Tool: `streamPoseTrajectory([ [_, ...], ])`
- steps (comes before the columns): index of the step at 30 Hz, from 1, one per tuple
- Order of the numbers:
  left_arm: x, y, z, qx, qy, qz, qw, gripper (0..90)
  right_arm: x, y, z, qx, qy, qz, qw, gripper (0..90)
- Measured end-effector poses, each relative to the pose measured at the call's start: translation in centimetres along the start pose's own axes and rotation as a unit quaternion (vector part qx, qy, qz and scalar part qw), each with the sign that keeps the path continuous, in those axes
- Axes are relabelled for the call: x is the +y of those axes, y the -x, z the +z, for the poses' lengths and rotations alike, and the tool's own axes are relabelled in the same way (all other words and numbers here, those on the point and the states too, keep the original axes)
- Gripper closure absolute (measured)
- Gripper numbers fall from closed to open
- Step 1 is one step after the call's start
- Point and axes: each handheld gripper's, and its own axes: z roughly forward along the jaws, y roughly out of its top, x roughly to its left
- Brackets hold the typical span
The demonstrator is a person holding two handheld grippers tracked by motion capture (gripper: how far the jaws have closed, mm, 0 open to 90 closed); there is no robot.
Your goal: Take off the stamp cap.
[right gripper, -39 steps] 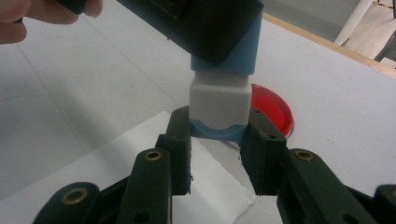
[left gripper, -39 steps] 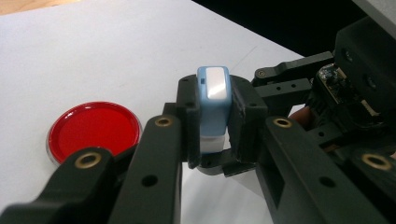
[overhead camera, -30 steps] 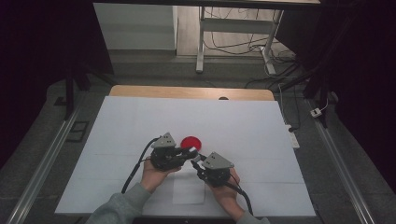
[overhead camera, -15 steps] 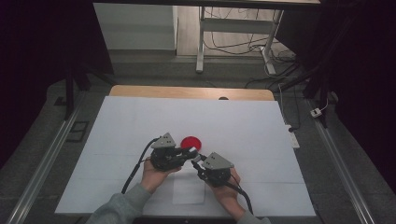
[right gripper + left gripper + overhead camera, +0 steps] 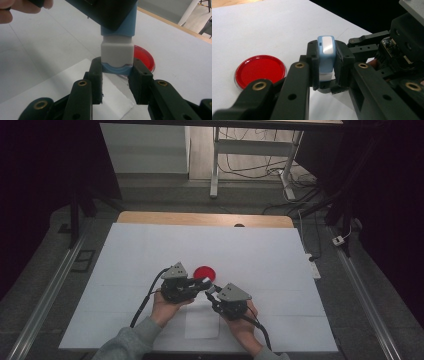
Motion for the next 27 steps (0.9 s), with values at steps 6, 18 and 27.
streamPoseTrajectory([
  [6, 0.6, -1.3, -2.2, 0.017, 0.043, -0.018, 0.9988, 75.9, -0.7, 0.0, 0.4, -0.002, -0.023, -0.017, 0.9996, 65.5],
  [18, 0.5, -1.1, -1.9, 0.004, 0.031, -0.018, 0.9994, 75.8, -0.4, 0.6, -0.2, -0.003, -0.007, -0.006, 1.0, 65.3],
  [27, 0.5, -1.1, -1.9, 0.006, 0.023, -0.014, 0.9996, 75.8, -0.5, 1.0, -0.5, 0.003, -0.003, 0.001, 1.0, 65.2],
])
